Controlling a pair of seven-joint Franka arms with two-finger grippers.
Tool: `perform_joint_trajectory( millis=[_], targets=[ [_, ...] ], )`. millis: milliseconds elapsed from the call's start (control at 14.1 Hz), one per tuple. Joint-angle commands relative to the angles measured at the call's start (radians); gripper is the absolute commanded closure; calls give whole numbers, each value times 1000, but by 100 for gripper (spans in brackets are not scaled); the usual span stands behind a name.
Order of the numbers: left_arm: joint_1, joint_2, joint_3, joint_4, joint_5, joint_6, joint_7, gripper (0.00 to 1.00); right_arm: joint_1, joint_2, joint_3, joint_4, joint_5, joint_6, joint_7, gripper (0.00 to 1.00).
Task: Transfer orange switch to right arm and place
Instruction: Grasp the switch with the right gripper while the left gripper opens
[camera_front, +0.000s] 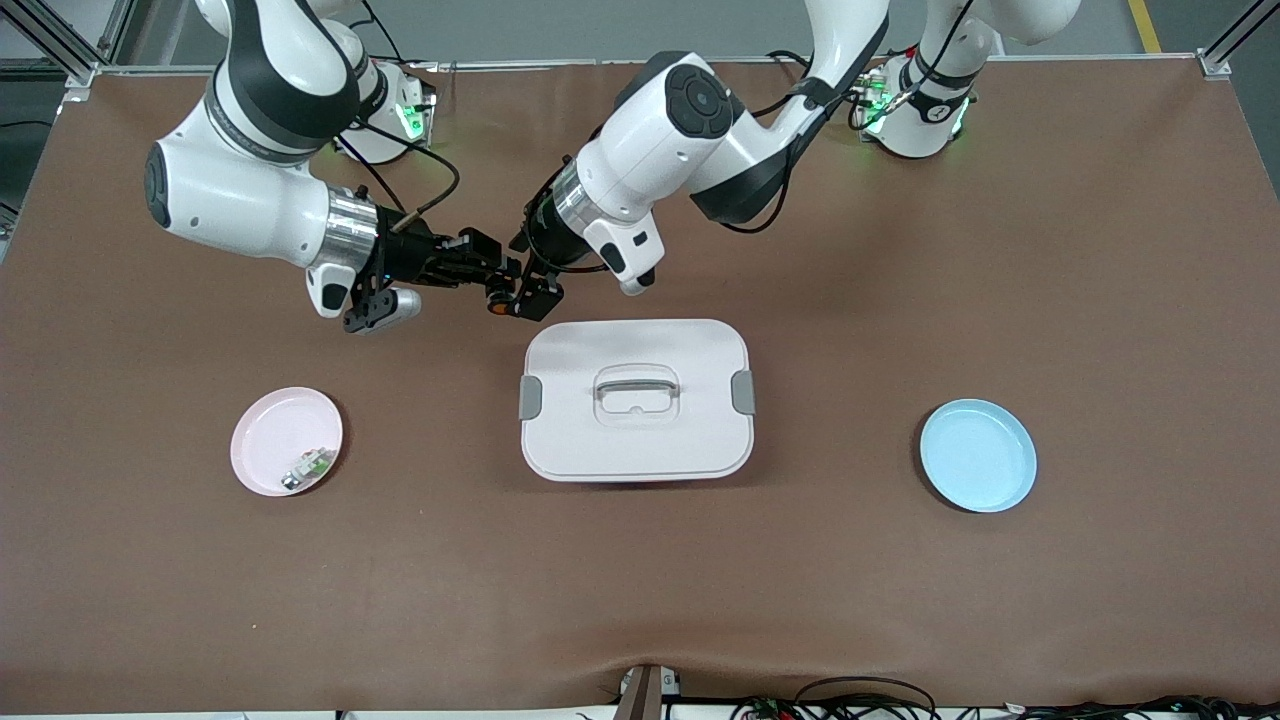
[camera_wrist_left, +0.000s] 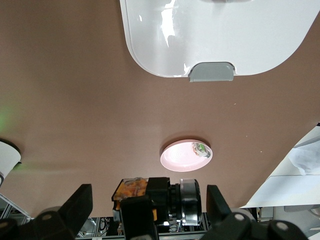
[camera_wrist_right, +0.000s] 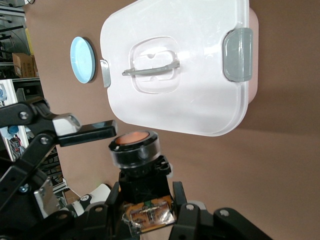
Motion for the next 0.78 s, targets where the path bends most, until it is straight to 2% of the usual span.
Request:
perform_joint_trajectory(
  millis=[0, 213, 498, 711],
  targets=[
    [-5, -10, 13, 7, 22, -16, -13, 0, -5, 12, 3, 26, -18, -5, 7, 100],
    [1, -33, 30, 7, 56, -27, -12, 0, -6, 12, 3, 49, -99, -7, 4, 100],
    [2, -89, 122, 4, 197, -103, -6, 0, -8, 12, 3, 96, -223, -46, -24, 100],
    [15, -150, 203, 4, 301, -174, -1, 0, -23, 14, 2, 128, -326, -93, -116, 100]
  ],
)
